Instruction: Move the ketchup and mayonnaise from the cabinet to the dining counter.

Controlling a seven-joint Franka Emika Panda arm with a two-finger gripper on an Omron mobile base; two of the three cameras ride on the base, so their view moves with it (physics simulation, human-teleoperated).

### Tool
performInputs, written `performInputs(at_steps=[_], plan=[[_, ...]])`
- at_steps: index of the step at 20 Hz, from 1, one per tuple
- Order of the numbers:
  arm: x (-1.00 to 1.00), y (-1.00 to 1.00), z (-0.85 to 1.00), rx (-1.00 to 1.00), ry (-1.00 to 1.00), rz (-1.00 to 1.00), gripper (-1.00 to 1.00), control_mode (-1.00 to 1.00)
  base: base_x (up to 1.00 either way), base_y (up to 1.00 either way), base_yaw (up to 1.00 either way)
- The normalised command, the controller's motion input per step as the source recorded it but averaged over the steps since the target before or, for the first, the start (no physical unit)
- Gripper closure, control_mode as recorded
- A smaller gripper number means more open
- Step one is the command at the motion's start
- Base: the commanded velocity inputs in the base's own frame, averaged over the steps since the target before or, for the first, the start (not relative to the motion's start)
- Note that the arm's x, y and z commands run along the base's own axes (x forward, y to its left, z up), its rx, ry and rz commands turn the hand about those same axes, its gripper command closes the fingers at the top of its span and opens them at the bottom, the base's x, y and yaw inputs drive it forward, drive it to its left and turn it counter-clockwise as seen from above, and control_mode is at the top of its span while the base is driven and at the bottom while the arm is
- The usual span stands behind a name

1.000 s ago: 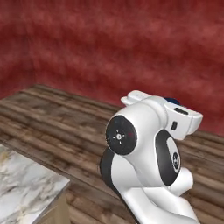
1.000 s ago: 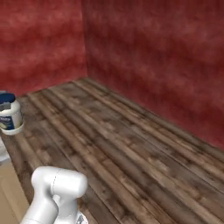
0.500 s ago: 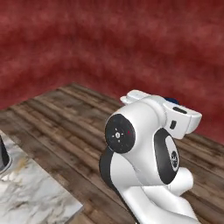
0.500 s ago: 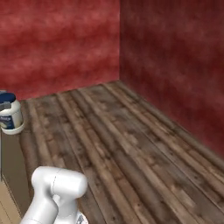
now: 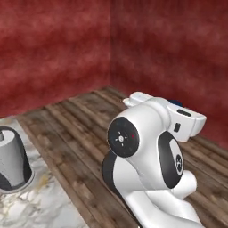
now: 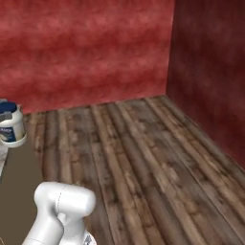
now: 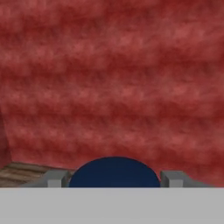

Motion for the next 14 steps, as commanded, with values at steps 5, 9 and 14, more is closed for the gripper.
performInputs(at_steps=[5,9,14], plan=[[0.0,0.0,0.0,0.0,0.0,0.0,1.0,1.0,0.89,0.0,0.28],[0.0,0.0,0.0,0.0,0.0,0.0,1.0,1.0,0.89,0.0,0.28],[0.0,0.0,0.0,0.0,0.0,0.0,1.0,1.0,0.87,0.0,0.3]])
